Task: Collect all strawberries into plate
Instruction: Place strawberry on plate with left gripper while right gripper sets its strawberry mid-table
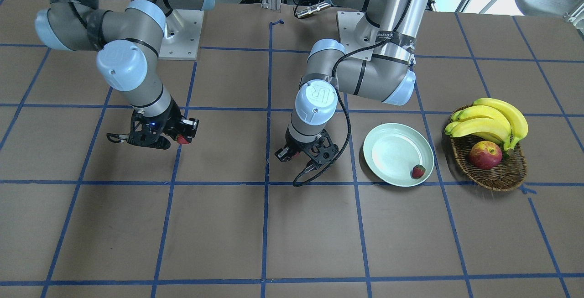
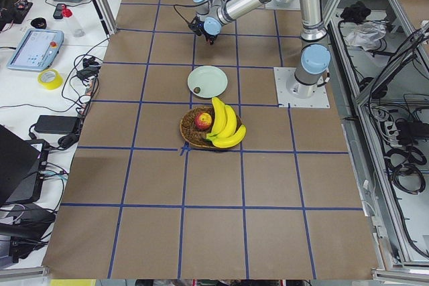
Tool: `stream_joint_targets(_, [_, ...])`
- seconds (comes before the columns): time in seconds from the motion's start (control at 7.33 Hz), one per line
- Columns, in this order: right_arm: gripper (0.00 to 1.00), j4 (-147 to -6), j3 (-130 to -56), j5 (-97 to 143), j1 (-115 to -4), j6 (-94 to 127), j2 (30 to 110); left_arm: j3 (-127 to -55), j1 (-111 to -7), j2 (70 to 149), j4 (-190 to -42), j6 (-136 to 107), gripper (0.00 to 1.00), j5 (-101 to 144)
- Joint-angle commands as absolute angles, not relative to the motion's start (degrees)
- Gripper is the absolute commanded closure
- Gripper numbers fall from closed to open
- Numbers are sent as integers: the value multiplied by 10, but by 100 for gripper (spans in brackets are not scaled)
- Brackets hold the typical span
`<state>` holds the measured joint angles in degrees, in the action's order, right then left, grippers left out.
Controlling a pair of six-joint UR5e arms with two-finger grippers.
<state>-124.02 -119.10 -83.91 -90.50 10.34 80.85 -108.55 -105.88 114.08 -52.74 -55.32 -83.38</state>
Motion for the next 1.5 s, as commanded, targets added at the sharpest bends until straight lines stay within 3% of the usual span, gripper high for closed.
stream_joint_targets(0.0, [100, -1273, -1187, -781, -967, 221, 793, -1078, -1024, 1114, -534, -457, 100, -834])
stream_joint_targets(0.41, [100, -1422, -1177, -733, -1067, 391, 711, -1078, -883, 1048, -607, -139, 100, -842])
stream_joint_targets(0.95, [100, -1424, -1051, -772, -1179, 557, 608, -1112, -833, 1054, -587, 106, 100, -907])
stream_joint_targets(1.09, [94, -1422, -1038, -773, -1185, 566, 596, -1118, -830, 1055, -565, 124, 100, -907])
stream_joint_targets(1.23, [4, -1418, -1035, -786, -1185, 563, 598, -1119, -830, 1057, -564, 144, 99, -909])
stream_joint_targets(1.36, [0, -1369, -1031, -836, -1182, 502, 605, -1118, -830, 1060, -563, 155, 60, -909])
